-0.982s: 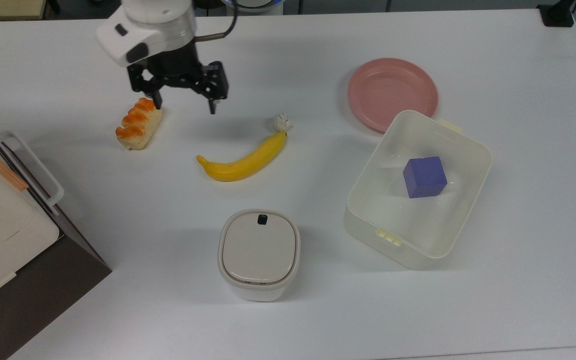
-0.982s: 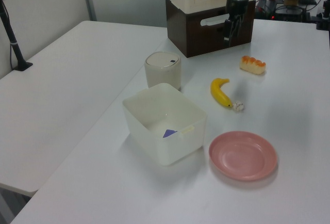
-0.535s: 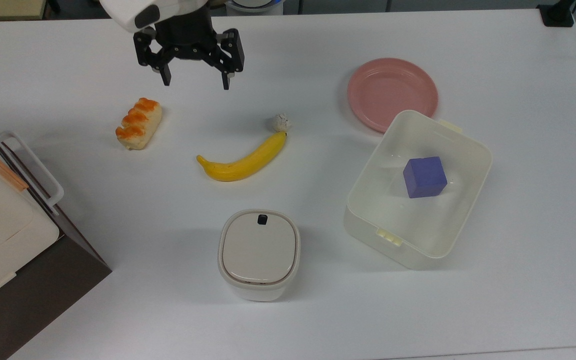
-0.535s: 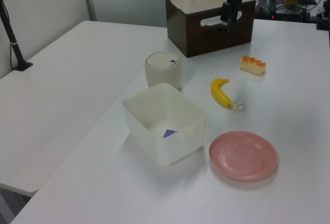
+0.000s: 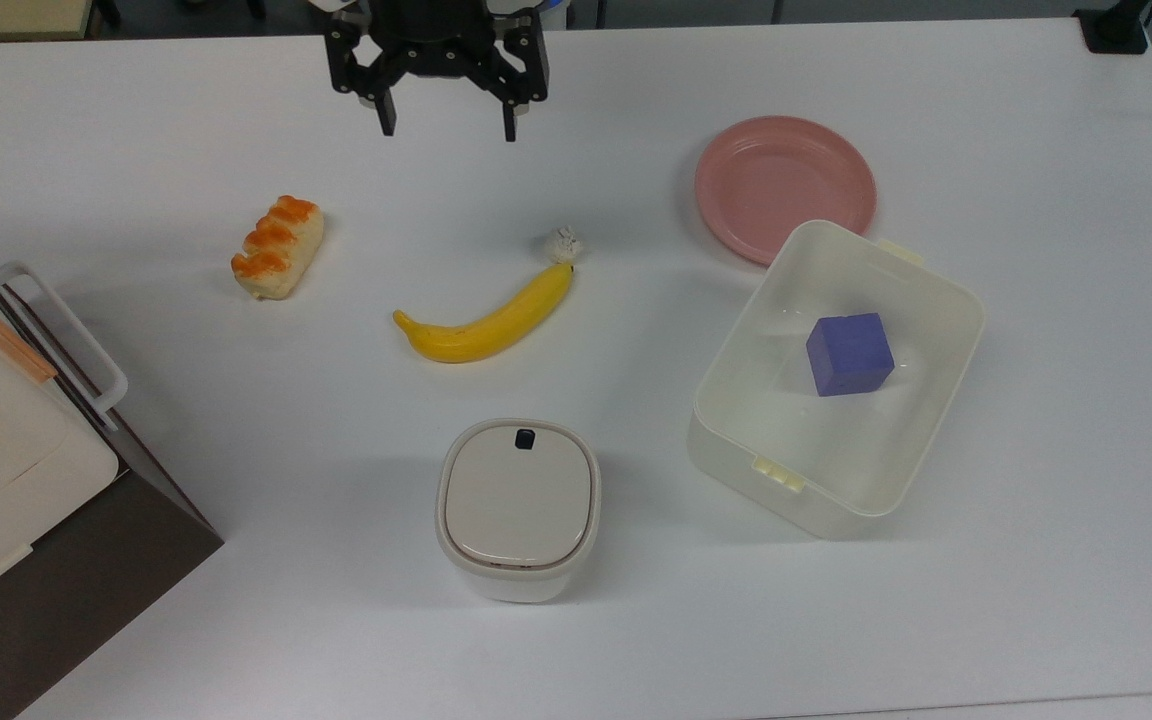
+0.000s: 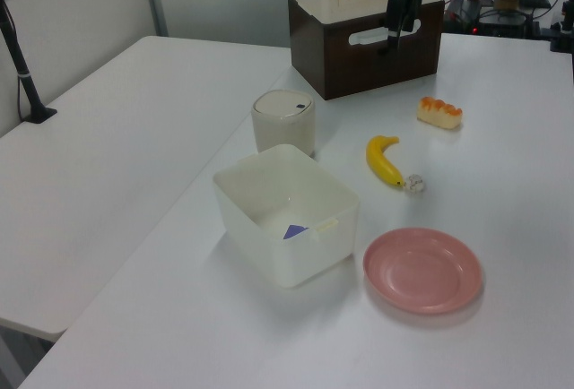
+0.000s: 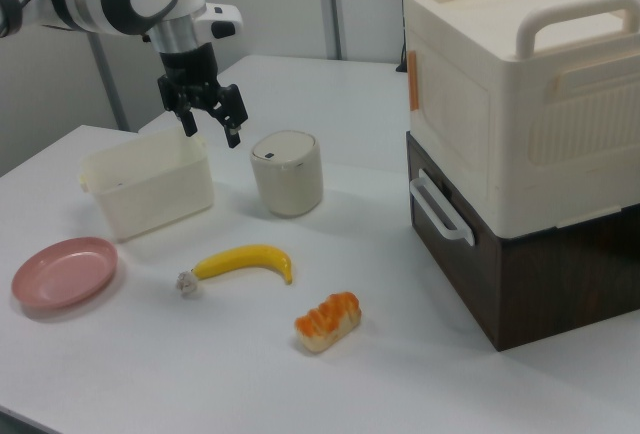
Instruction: Put the bread on the table
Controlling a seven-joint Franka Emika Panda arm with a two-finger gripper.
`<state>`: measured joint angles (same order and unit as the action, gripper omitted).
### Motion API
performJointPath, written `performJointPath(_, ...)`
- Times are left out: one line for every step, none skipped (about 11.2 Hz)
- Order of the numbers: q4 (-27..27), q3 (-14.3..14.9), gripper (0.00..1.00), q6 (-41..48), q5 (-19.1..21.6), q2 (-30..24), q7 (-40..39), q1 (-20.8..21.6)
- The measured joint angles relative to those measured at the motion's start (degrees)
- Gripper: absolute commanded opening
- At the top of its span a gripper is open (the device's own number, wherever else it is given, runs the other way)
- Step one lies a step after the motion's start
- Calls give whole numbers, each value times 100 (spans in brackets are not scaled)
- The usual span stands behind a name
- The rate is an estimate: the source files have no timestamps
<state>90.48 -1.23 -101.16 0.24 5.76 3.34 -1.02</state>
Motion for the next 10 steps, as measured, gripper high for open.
performJointPath(0, 0, 100, 0, 2, 0, 78, 38)
performJointPath(-7, 0, 100, 0, 7, -2, 239, 51)
performJointPath(-29, 0, 100, 11, 9, -5, 430, 52)
performJointPath(-56, 1, 100, 91, 9, -15, 505, 53)
performJointPath(-87, 2, 100, 189, 9, -36, 465, 51)
performJointPath(-123, 7, 100, 271, 9, -81, 311, 46)
performJointPath(-140, 27, 100, 329, 9, -144, 224, 40)
performJointPath(-142, 53, 100, 366, 47, -209, 180, 32)
performJointPath(-159, 76, 100, 369, 122, -249, 165, 28)
performJointPath(-204, 87, 100, 369, 149, -267, 163, 28)
